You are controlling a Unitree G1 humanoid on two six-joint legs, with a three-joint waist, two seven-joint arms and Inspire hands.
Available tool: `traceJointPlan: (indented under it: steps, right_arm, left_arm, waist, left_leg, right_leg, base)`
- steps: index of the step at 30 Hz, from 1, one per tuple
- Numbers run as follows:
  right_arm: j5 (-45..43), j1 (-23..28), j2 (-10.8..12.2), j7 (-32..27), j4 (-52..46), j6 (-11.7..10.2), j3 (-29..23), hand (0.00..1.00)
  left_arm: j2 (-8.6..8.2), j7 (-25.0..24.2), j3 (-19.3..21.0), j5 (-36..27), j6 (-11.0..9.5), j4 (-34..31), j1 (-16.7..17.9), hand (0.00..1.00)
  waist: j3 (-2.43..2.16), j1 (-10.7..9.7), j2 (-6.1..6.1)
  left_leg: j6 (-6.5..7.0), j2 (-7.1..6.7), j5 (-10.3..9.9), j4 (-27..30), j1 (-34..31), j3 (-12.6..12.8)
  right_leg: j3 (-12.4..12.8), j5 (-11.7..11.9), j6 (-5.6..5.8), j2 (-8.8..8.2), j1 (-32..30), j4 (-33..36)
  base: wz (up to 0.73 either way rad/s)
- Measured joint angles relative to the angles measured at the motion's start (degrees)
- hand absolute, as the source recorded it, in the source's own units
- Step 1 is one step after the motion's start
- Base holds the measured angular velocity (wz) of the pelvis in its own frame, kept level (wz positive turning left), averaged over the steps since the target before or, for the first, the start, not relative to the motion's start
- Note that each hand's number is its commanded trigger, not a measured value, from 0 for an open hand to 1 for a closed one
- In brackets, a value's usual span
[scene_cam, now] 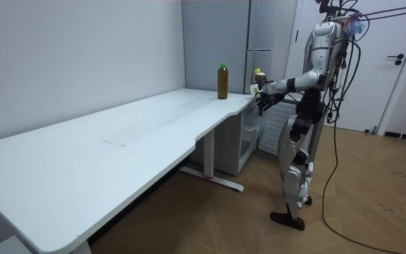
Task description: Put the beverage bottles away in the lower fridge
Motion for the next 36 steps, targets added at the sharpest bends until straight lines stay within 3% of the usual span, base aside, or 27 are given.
traceJointPlan:
  steps: [1, 16, 28, 29, 30, 31, 36]
  right_arm:
    - [0.0, 0.0, 0.0, -0.02, 0.0, 0.0, 0.01, 1.0]
    - [0.22, 0.28, 0.13, -4.22, 0.07, 1.64, 0.07, 1.0]
    - [0.76, 0.31, 0.56, -4.74, 0.07, 1.65, 0.69, 1.0]
    - [0.86, 0.31, 0.56, -4.74, 0.07, 1.65, 0.77, 1.0]
    - [0.91, 0.31, 0.56, -4.76, 0.07, 1.65, 0.85, 1.0]
    - [0.93, 0.31, 0.56, -4.76, 0.07, 1.65, 0.9, 1.0]
    - [1.2, 0.31, 0.61, -5.14, 0.16, 1.72, 1.0, 1.0]
  left_arm:
    - [0.0, 0.0, -0.01, 0.0, 0.0, 0.0, 0.0, 1.0]
    - [-0.63, -1.63, -1.85, -0.01, -0.59, 0.09, 0.13, 1.0]
    - [-0.94, -1.8, -1.81, -0.13, -0.61, 0.09, 0.11, 1.0]
    - [-0.94, -2.04, -1.8, -0.13, -0.61, 0.09, 0.11, 0.92]
    - [-1.0, -2.21, -1.81, -0.14, -0.61, 0.09, 0.12, 0.65]
    - [-1.06, -2.21, -1.81, -0.14, -0.61, 0.09, 0.12, 0.01]
    - [-1.29, -2.56, -1.88, -0.09, -0.62, 0.09, 0.11, 0.0]
  waist:
    - [-0.01, 0.05, 0.02]
    - [0.05, 1.39, 0.04]
    - [0.12, 1.54, -0.09]
    - [0.12, 1.54, -0.09]
    - [0.12, 1.54, -0.09]
    - [0.11, 1.54, -0.1]
    - [0.1, 1.55, -0.11]
  left_leg:
    - [0.0, 0.0, 0.0, 0.0, -0.01, -0.01]
    - [0.0, 0.0, 0.0, -0.04, 0.92, 0.02]
    - [0.0, -0.01, 0.0, -0.04, 0.9, 0.22]
    - [0.0, -0.01, 0.0, -0.04, 0.9, 0.22]
    - [0.0, -0.01, 0.0, -0.04, 0.9, 0.22]
    - [0.0, -0.01, 0.0, -0.04, 0.9, 0.23]
    - [0.0, -0.01, 0.0, -0.03, 0.9, 0.23]
  right_leg:
    - [0.0, 0.0, 0.0, 0.0, 0.02, 0.0]
    - [0.04, 0.0, 0.0, 0.01, 0.9, 0.01]
    - [0.17, 0.0, 0.0, 0.01, 0.82, -0.15]
    - [0.17, 0.0, 0.0, 0.01, 0.83, -0.19]
    - [0.17, 0.0, 0.0, 0.01, 0.83, -0.2]
    - [0.18, 0.0, 0.0, 0.01, 0.83, -0.21]
    - [0.17, 0.0, 0.0, 0.01, 0.84, -0.21]
  base:
    - [0.0]
    - [0.0]
    - [0.0]
    - [0.0]
    - [0.0]
    - [0.0]
    - [0.0]
